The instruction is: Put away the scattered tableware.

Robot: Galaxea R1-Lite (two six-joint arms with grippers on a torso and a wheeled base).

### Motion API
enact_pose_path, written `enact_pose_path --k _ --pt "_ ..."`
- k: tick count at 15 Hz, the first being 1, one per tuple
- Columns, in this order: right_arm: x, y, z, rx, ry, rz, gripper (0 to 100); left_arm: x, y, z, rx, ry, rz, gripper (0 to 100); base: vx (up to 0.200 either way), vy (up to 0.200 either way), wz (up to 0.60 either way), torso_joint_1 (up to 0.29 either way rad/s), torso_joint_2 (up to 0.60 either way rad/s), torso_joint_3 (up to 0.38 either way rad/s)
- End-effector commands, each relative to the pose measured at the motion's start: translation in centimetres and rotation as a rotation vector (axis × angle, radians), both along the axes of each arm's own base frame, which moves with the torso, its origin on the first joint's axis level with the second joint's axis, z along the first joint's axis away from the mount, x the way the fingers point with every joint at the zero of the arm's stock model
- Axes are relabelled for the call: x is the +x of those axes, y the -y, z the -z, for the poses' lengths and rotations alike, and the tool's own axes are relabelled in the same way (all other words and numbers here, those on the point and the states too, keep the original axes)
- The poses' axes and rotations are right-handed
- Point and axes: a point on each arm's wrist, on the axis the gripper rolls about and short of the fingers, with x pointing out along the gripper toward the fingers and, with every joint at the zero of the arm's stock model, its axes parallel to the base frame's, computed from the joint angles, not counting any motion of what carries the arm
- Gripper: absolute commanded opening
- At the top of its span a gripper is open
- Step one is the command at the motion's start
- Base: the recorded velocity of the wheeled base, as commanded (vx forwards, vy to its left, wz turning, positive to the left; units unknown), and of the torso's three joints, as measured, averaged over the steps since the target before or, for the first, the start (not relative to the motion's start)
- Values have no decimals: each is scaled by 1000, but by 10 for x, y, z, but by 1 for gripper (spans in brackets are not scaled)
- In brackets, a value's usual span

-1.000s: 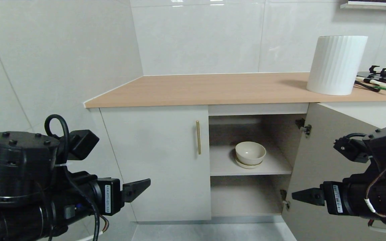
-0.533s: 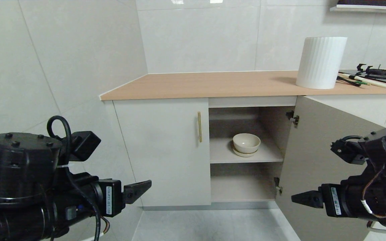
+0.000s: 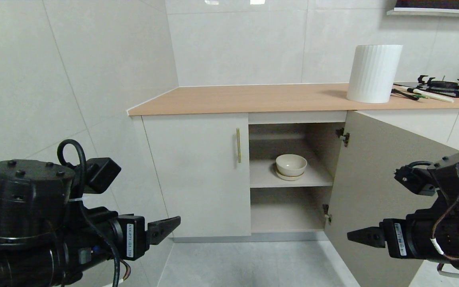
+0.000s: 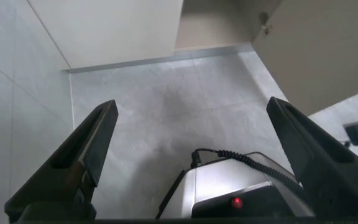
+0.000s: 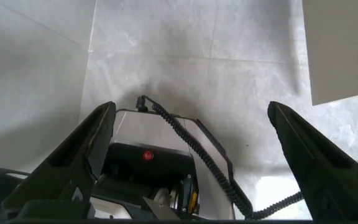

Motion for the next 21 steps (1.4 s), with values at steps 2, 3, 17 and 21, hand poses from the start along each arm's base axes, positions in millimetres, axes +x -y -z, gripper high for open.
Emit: enact_pose_path --k 2,3,17,21 --pt "0 0 1 -3 -5 -1 100 0 0 -1 -1 2 -1 100 0 0 0 0 0 0" --pt "0 0 1 -3 -5 -1 100 0 0 -1 -2 4 -2 100 0 0 0 0 0 0" --pt "-18 19 -14 -135 -127 7 100 1 0 0 0 3 -5 100 0 -143 0 2 0 3" --pt "-9 45 -15 -249 -116 140 100 1 0 0 1 0 -2 100 0 -100 0 0 5 1"
